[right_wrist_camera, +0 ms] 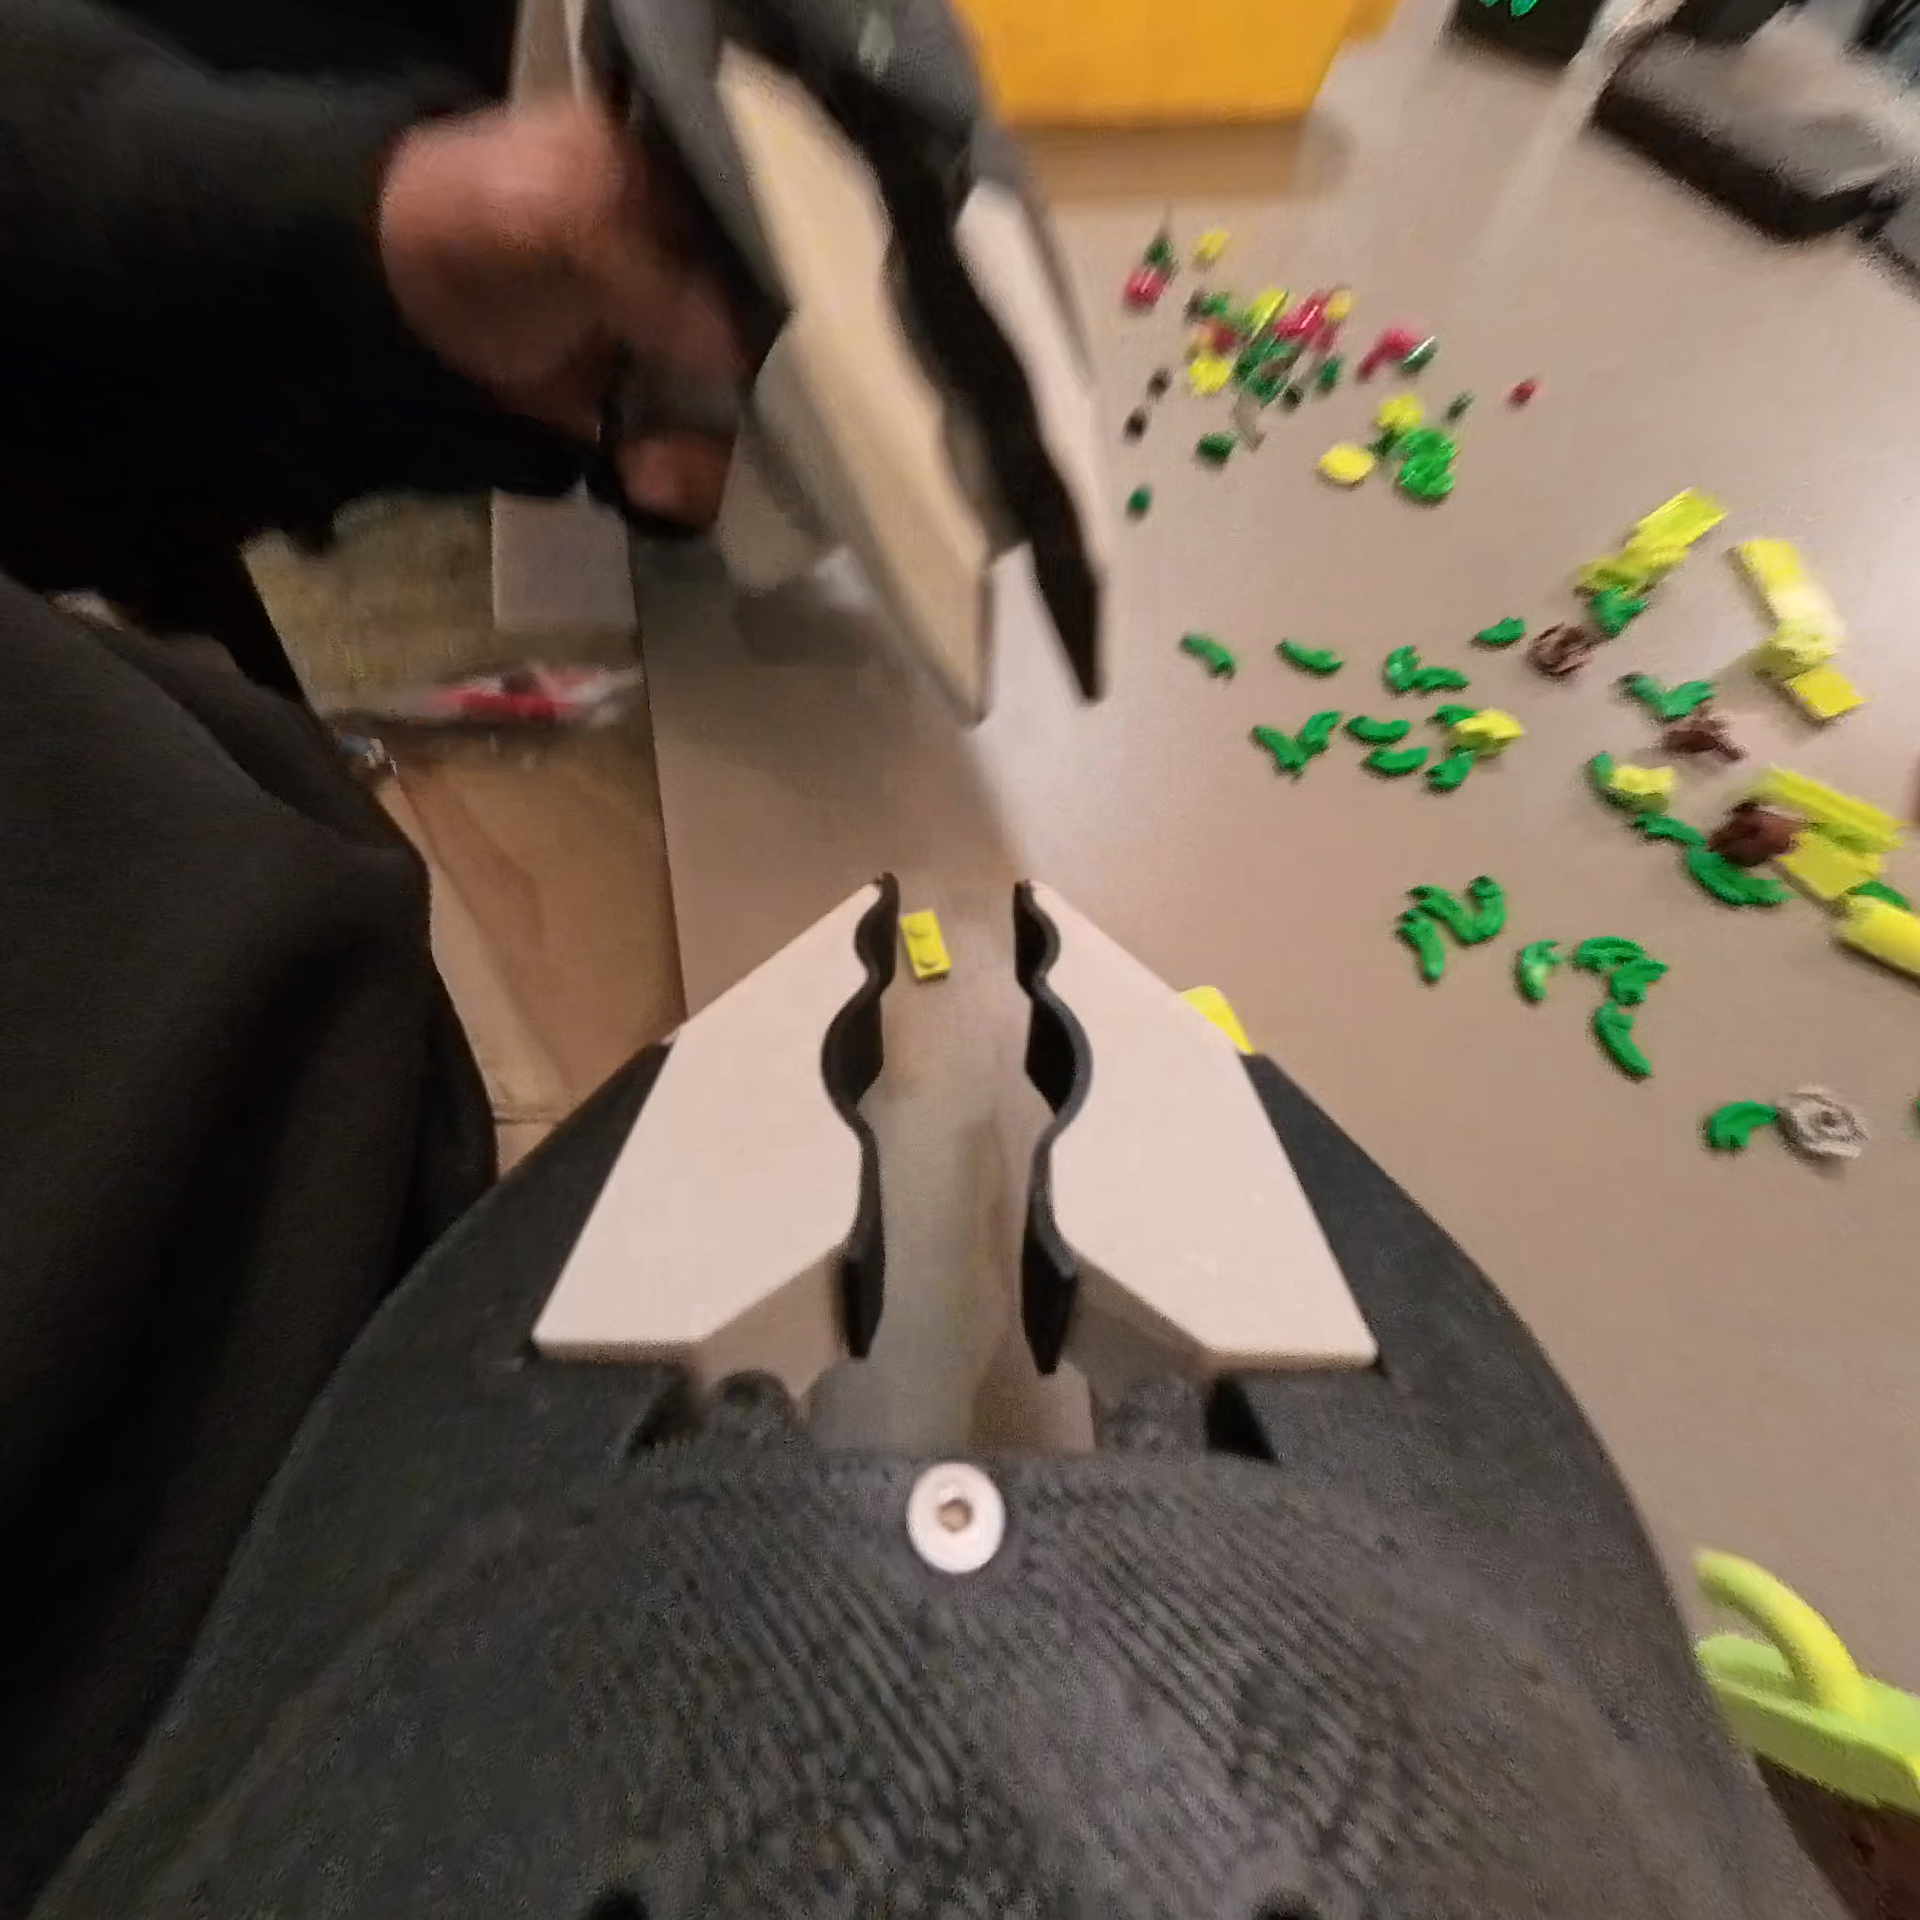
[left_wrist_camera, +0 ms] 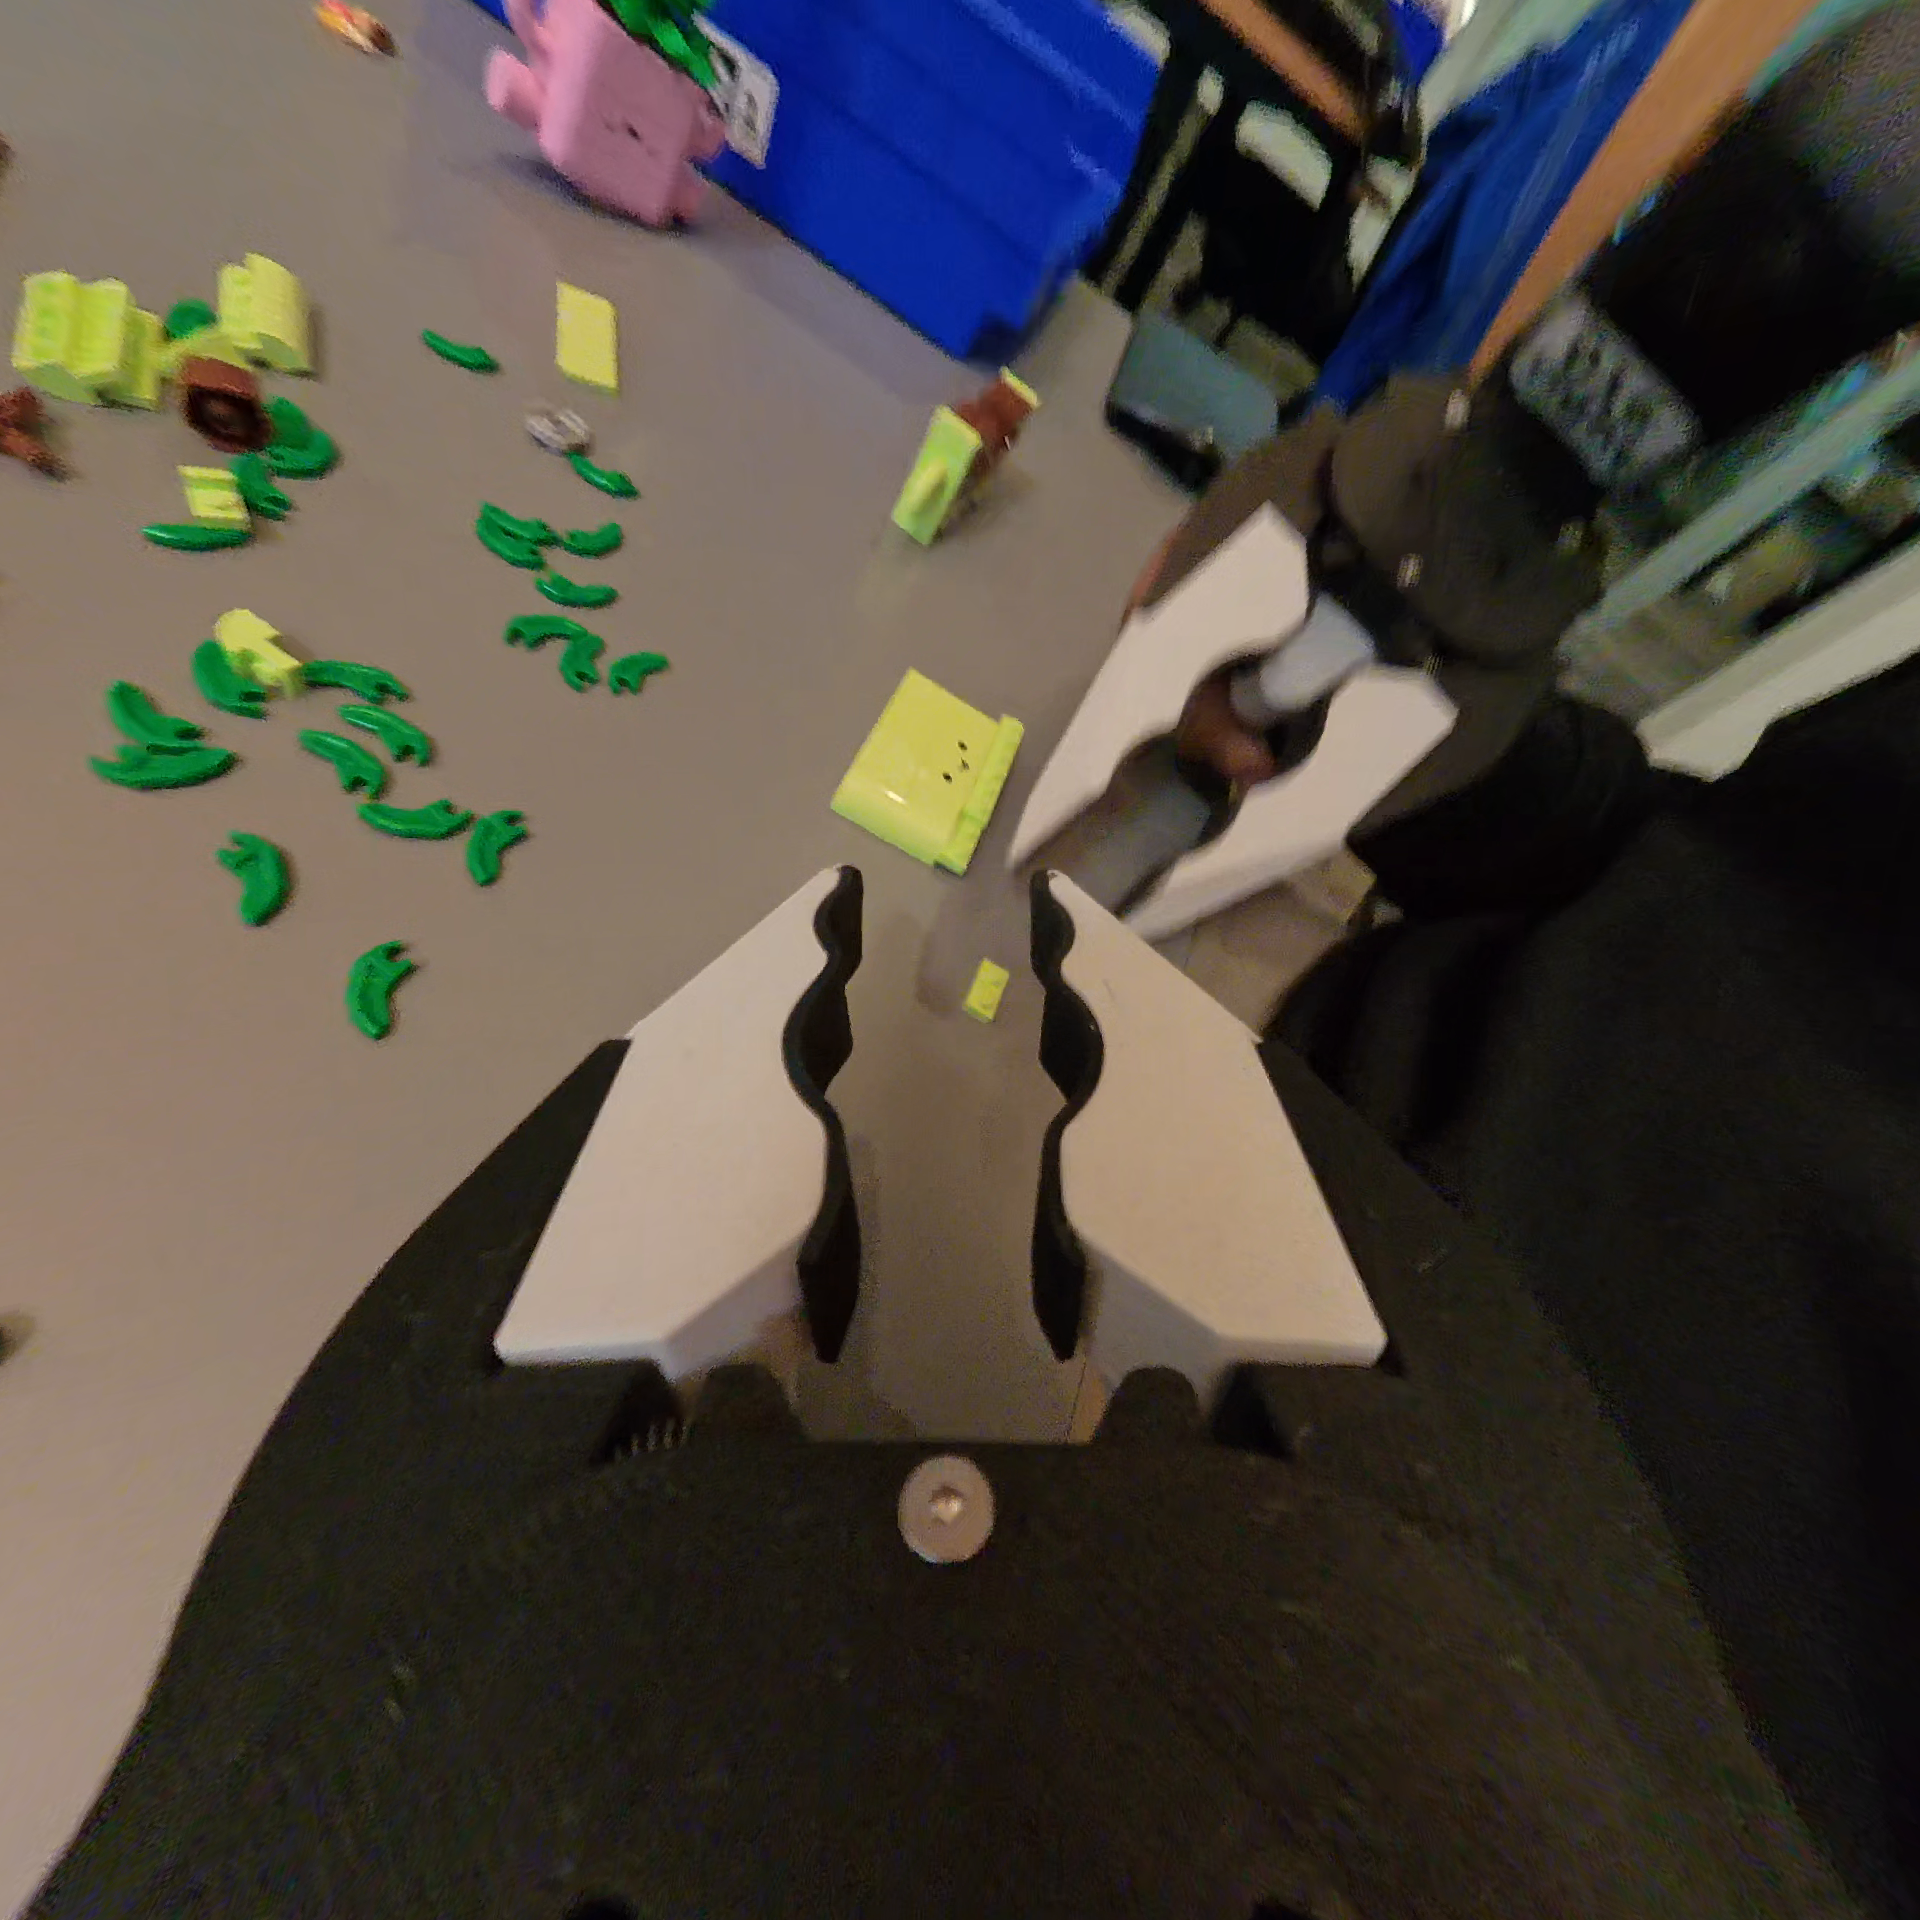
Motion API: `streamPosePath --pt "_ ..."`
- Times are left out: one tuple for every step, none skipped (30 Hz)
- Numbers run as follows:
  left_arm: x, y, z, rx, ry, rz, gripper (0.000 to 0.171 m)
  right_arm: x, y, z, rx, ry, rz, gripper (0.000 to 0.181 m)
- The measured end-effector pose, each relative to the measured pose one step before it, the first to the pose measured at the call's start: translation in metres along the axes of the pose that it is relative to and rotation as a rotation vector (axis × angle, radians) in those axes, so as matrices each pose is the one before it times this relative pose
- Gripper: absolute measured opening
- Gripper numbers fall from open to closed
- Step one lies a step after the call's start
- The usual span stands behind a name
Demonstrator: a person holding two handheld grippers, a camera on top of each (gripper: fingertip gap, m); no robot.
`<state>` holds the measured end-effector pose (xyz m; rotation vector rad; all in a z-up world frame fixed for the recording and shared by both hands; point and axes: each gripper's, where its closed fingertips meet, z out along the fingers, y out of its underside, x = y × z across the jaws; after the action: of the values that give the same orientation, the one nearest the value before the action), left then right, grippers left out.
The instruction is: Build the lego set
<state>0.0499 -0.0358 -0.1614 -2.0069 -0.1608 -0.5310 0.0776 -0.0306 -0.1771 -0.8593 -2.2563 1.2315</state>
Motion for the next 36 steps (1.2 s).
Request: streamPosePath --pt "0.00323 0.00693 0.00391 -0.04659 -0.0073 0.0414 0.030 0.00540 -0.00627 -0.00877 0.0648 0.0194 0.0217 0.021" --pt "0.00298 0.00836 0.00516 -0.05622 -0.0149 0.0541 0.030 0.00799 -0.00471 -0.00876 0.0563 0.0332 0.0194 0.021" --pt "0.00314 0.00913 0.00624 -0.06421 -0.0202 0.0692 0.031 0.01129 -0.00177 -0.00789 0.0360 0.0531 0.0123 0.021" --pt "0.00390 0.00785 0.00701 -0.05685 -0.0216 0.0824 0.032 0.01326 0.00156 -0.00670 0.0122 0.0680 0.0019 0.022" --pt "0.00182 0.00590 0.00661 -0.04727 -0.0331 0.0808 0.032 0.01136 0.00343 -0.00501 -0.0033 0.0583 -0.0100 0.022" --pt "0.00103 0.00458 0.00570 -0.04239 -0.0277 0.0697 0.029 0.00789 0.00361 -0.00359 -0.0064 0.0381 -0.0125 0.022" --pt "0.00118 0.00309 0.00444 -0.03612 -0.0091 0.0448 0.026 0.00554 0.00275 -0.00244 -0.0020 0.0230 -0.0032 0.022" --pt "0.00014 0.00029 0.00283 -0.01723 0.0046 0.0125 0.024 0.00393 0.00164 -0.00165 0.0040 0.0119 0.0100 0.022" --pt "0.00024 -0.00289 0.00072 0.00326 0.0220 -0.0146 0.020 0.00217 -0.00055 -0.00148 0.0093 0.0016 0.0172 0.022" --pt "-0.00042 -0.00147 0.00020 -0.00053 0.0241 -0.0182 0.013 0.00148 -0.00171 -0.00162 0.0144 0.0005 0.0136 0.022" --pt "-0.00097 0.00011 0.00032 -0.00617 0.0176 -0.0125 0.005 0.00143 -0.00168 -0.00144 0.0139 0.0037 0.0092 0.022" --pt "0.00006 0.00047 0.00022 -0.00716 0.0175 -0.0062 0.005 0.00096 -0.00138 -0.00134 0.0121 0.0017 0.0065 0.022" --pt "0.00015 -0.00027 -0.00015 -0.00226 0.0122 -0.0048 0.005 0.00052 -0.00111 -0.00106 0.0095 -0.0004 0.0056 0.022" --pt "0.00065 -0.00037 -0.00016 -0.00151 0.0084 0.0019 0.005 0.00044 -0.00077 -0.00070 0.0064 -0.0008 0.0052 0.022" --pt "-0.00065 -0.00265 -0.00057 0.01198 -0.0049 0.0036 0.005 0.00064 -0.00039 -0.00045 0.0043 0.0008 0.0047 0.022" --pt "-0.00068 -0.00531 -0.00086 0.02664 -0.0051 0.0021 0.005 0.00064 -0.00030 -0.00025 0.0028 0.0018 0.0041 0.022" --pt "0.00014 -0.00697 -0.00050 0.03134 0.0028 -0.0022 0.005 0.00072 -0.00016 -0.00014 0.0013 0.0021 0.0036 0.022" --pt "-0.00082 -0.00700 0.00050 0.02711 0.0009 -0.0065 0.005 0.00060 0.00004 -0.00002 0.0001 0.0020 0.0030 0.022" --pt "-0.00161 -0.00535 0.00188 0.01528 -0.0010 -0.0054 0.005 0.00033 0.00009 0.00001 -0.0005 0.0009 0.0021 0.021" --pt "-0.00188 -0.00314 0.00295 0.00150 -0.0027 0.0019 0.005 0.00001 0.00024 0.00015 -0.0013 -0.0008 0.0013 0.022" --pt "-0.00274 -0.00144 0.00342 -0.00804 -0.0113 0.0104 0.005 -0.00002 0.00018 0.00014 -0.0017 -0.0008 0.0007 0.022" --pt "-0.00313 -0.00056 0.00352 -0.01032 -0.0153 0.0141 0.005 -0.00006 0.00016 0.00011 -0.0007 -0.0003 -0.0005 0.021" --pt "-0.00205 0.00002 0.00311 -0.01035 -0.0091 0.0128 0.005 -0.00008 -0.00018 -0.00011 0.0007 0.0001 -0.0011 0.021" --pt "-0.00070 -0.00028 0.00241 -0.00627 0.0003 0.0083 0.005 -0.00001 -0.00010 -0.00010 0.0010 0.0004 -0.0005 0.021" --pt "0.00004 -0.00054 0.00176 -0.00128 0.0045 0.0022 0.005 0.00010 -0.00006 -0.00003 0.0007 -0.0002 0.0007 0.021" --pt "0.00038 -0.00077 0.00129 0.00173 0.0056 -0.0003 0.005 0.00004 -0.00003 0.00000 0.0005 -0.0011 0.0018 0.021" --pt "0.00008 -0.00053 0.00089 0.00005 0.0018 0.0004 0.005 -0.00001 0.00000 -0.00005 0.0004 -0.0019 0.0020 0.021" --pt "-0.00035 -0.00017 0.00055 -0.00205 -0.0029 0.0027 0.005 0.00000 -0.00010 -0.00007 0.0005 -0.0020 0.0019 0.021" --pt "-0.00035 -0.00037 0.00024 -0.00079 -0.0050 0.0045 0.005 0.00006 -0.00003 -0.00004 0.0006 -0.0015 0.0019 0.021" --pt "0.00028 -0.00067 0.00018 0.00047 -0.0024 0.0041 0.005 0.00009 -0.00006 -0.00010 0.0010 -0.0011 0.0016 0.021" --pt "0.00067 -0.00057 0.00036 0.00072 -0.0006 0.0033 0.005 0.00002 -0.00017 -0.00017 0.0010 -0.0010 0.0011 0.021" --pt "0.00069 -0.00001 0.00050 -0.00130 -0.0008 0.0037 0.005 -0.00005 -0.00010 -0.00006 0.0010 -0.0005 0.0004 0.021" --pt "0.00013 0.00087 0.00077 -0.00566 -0.0036 0.0030 0.005 0.00004 -0.00011 -0.00013 0.0012 0.0001 -0.0003 0.021" --pt "-0.00008 0.00108 0.00087 -0.00616 -0.0047 0.0038 0.006 -0.00001 -0.00017 -0.00014 0.0008 0.0003 -0.0005 0.020" --pt "-0.00019 0.00072 0.00067 -0.00273 -0.0053 0.0048 0.006 0.00000 0.00011 0.00002 -0.0001 -0.0001 -0.0003 0.020" --pt "-0.00024 -0.00042 0.00029 0.00403 -0.0049 0.0031 0.006 -0.00012 0.00005 0.00019 -0.0009 -0.0005 -0.0004 0.020"
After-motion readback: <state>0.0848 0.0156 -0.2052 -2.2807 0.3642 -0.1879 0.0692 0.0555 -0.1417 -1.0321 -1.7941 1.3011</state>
